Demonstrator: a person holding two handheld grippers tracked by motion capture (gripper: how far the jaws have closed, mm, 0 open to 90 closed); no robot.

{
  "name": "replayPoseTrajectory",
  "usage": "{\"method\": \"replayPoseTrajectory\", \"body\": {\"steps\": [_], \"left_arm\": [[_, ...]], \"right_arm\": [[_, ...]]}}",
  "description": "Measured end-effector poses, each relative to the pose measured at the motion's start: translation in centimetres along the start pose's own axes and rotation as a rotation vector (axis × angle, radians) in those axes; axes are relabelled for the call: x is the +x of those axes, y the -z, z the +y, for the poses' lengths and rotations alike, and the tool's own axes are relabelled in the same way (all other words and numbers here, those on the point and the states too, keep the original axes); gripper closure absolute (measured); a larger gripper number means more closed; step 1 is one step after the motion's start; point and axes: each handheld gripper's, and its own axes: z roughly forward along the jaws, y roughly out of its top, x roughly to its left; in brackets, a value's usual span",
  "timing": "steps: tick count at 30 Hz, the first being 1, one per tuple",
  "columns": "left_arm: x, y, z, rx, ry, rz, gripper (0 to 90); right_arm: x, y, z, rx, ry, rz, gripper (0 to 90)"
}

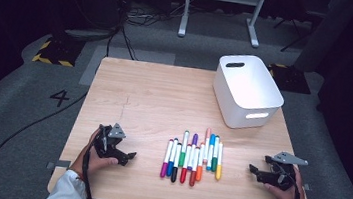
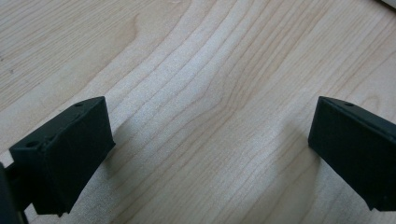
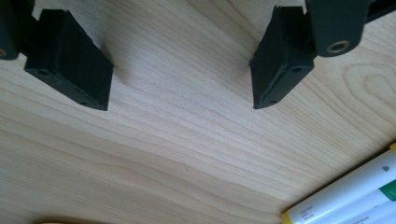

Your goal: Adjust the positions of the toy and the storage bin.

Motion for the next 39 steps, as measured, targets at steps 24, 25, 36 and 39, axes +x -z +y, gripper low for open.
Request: {"method": "replayPoseTrajectory", "body": {"steps": [24, 25, 36, 39], "left_arm": [[-2.6, -3.5, 4.0, 0.002, -0.091, -0.068, 0.0], [-2.6, -3.5, 4.0, 0.002, -0.091, -0.068, 0.0], [-5.0, -5.5, 6.3, -0.001, -0.123, -0.084, 0.3], [-5.3, -5.8, 6.6, -0.001, -0.118, -0.090, 0.3]], "right_arm": [[2.3, -1.2, 1.1, -0.001, 0.031, 0.027, 20.9], [2.3, -1.2, 1.1, -0.001, 0.031, 0.027, 20.9], [3.8, -3.5, 3.2, 0.001, 0.056, 0.066, 20.9], [3.7, -3.6, 3.2, 0.003, 0.056, 0.065, 21.0]]}}
